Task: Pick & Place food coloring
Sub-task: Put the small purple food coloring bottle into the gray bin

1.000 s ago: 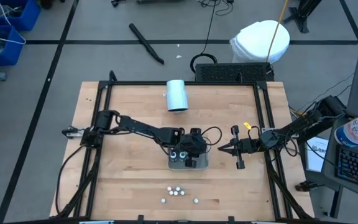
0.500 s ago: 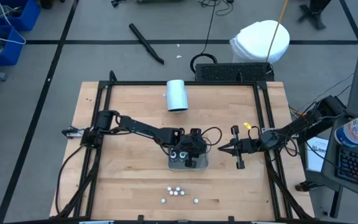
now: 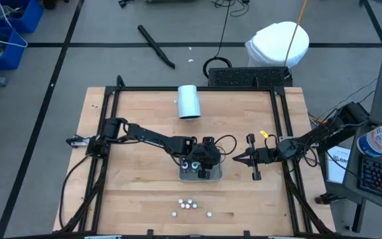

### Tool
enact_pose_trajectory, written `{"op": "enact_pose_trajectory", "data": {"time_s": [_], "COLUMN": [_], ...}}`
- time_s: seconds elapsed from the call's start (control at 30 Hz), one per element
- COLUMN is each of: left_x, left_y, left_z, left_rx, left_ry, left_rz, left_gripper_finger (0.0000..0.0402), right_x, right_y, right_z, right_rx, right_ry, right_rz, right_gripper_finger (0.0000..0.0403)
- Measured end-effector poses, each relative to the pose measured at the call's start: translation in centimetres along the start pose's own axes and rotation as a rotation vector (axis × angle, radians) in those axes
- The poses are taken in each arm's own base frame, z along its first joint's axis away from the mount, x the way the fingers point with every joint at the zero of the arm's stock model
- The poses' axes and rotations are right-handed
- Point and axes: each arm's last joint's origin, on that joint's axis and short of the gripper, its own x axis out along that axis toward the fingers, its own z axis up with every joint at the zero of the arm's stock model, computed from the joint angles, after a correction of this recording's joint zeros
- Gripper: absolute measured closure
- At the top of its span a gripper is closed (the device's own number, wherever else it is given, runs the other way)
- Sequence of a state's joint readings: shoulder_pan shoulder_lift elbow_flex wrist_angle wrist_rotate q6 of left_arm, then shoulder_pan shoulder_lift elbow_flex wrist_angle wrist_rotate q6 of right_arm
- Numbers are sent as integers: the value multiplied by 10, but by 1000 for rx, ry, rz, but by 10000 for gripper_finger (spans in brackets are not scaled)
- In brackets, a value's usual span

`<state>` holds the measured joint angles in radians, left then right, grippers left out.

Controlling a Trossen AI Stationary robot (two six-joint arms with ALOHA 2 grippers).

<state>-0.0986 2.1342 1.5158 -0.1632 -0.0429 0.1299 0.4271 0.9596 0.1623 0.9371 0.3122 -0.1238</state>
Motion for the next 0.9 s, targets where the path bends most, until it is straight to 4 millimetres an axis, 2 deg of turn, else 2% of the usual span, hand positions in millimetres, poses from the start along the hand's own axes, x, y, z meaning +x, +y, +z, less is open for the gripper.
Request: {"op": "enact_pose_trajectory", "data": {"time_s": [0.17, 0.27, 0.4, 0.5, 0.6, 0.7, 0.77, 0.9], "left_x": [-2, -22, -89, -146, -200, -238, -256, -274], "left_y": [1, -2, -15, -30, -46, -55, -56, -51], "left_z": [1, 17, 49, 53, 49, 35, 18, -23], "left_rx": [44, 65, 129, 226, 281, 250, 209, 133], "left_ry": [-2, -34, -109, -69, -111, -195, -245, -351], "left_rz": [14, 14, -6, -52, -80, -76, -55, -11], "left_gripper_finger": [273, 273, 273, 282, 318, 373, 393, 389], "right_x": [0, 0, 0, 0, 0, 0, 0, 0], "right_y": [0, 0, 0, 0, 0, 0, 0, 0], "right_z": [0, 0, -1, -1, -1, -1, -1, -1], "right_rx": [0, 0, -2, -3, -3, 3, 5, 6], "right_ry": [0, 0, 6, 9, 9, 7, 6, 4], "right_rz": [0, 0, 1, 1, 1, 1, 1, 1], "right_gripper_finger": [403, 403, 403, 403, 403, 403, 403, 403]}}
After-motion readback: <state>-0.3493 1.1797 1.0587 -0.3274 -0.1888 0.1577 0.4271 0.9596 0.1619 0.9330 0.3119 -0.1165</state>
